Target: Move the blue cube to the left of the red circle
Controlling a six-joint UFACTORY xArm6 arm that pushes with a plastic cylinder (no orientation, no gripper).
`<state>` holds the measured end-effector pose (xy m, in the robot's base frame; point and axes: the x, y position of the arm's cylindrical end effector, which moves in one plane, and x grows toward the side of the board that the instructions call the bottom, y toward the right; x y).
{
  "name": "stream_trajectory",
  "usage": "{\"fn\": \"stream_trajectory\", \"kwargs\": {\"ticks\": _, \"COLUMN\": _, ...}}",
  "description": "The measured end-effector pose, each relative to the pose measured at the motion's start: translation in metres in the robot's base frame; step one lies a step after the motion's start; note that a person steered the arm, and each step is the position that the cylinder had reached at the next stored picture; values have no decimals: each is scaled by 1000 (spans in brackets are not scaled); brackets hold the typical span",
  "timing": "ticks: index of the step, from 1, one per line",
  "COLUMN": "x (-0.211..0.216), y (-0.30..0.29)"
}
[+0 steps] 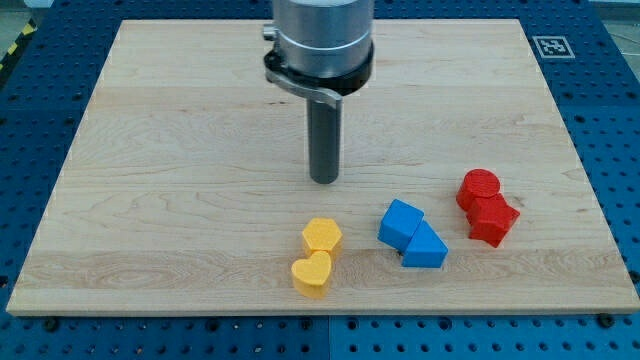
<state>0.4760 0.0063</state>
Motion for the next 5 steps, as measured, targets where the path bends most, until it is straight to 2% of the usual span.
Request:
{"fn": "stream_trajectory", "kwargs": {"ticks": 3, "x": 40, "y": 36}}
{"fn": "stream_trajectory", "kwargs": {"ticks": 5, "x": 61, "y": 36}}
